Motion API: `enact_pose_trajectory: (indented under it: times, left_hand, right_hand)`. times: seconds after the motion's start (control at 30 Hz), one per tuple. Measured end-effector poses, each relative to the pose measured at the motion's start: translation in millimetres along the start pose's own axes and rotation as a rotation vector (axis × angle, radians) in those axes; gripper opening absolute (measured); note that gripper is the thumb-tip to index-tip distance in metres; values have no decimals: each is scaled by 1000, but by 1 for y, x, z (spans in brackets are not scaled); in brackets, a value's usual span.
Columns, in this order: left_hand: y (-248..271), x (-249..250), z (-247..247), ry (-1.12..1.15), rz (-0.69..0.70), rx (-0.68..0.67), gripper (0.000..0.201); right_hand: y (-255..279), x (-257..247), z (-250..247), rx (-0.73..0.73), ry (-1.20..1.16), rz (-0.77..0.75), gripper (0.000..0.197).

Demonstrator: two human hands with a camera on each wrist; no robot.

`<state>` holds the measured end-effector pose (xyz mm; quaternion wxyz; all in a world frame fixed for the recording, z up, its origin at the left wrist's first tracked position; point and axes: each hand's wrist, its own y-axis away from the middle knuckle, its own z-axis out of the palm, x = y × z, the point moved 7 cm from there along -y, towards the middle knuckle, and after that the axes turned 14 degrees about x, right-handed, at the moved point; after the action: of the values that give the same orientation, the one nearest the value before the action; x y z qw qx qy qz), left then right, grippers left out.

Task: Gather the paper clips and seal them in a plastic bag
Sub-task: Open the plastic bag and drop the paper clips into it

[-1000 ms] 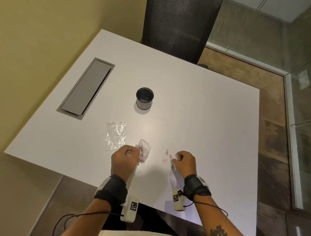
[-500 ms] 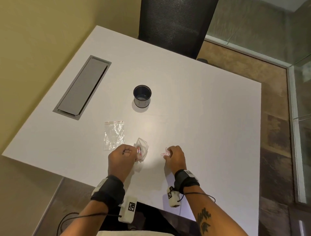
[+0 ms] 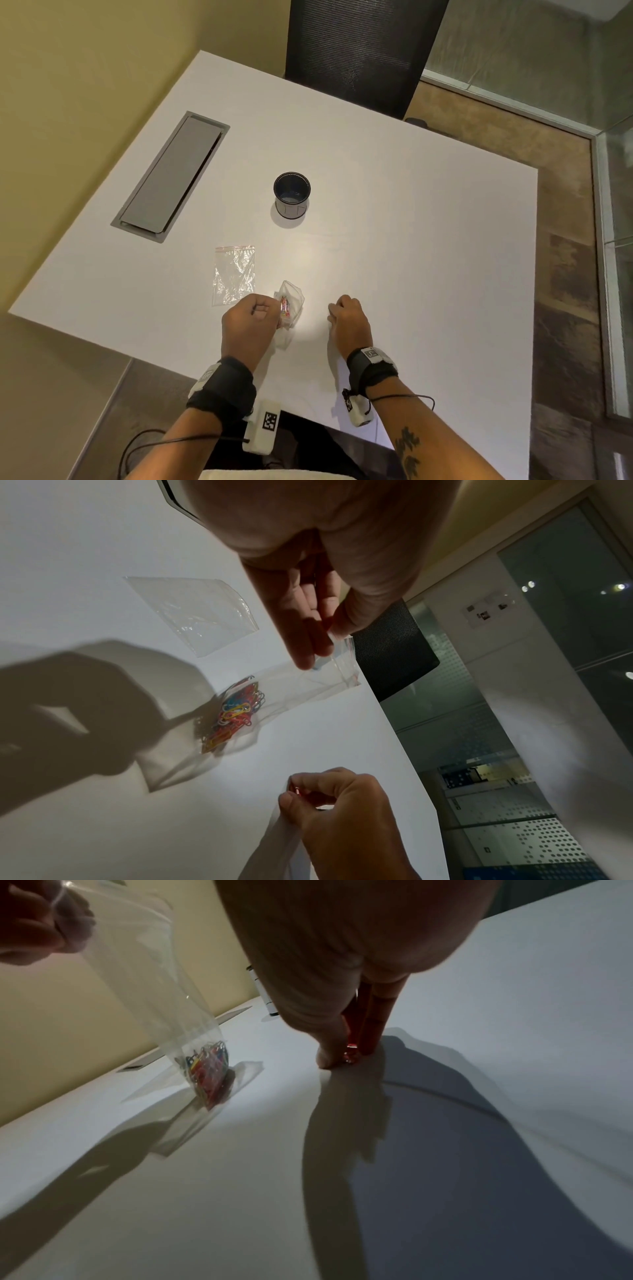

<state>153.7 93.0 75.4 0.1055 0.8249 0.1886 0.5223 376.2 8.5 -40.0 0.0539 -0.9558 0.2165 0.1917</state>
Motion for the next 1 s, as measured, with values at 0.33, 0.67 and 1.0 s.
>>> enact_pose_trajectory:
  times: [0.33, 0.67, 1.0]
  left_hand:
    - [0, 0, -2, -5, 22, 20, 16]
    - [-5, -4, 0, -1, 39, 5, 18]
    - [-7, -8, 1, 4, 18, 10, 17]
  right_hand:
    - [-2, 2, 9, -94, 58, -96, 37]
    - [8, -10, 6, -126, 213, -80, 42]
    - [15, -5, 3, -93, 129, -152, 48]
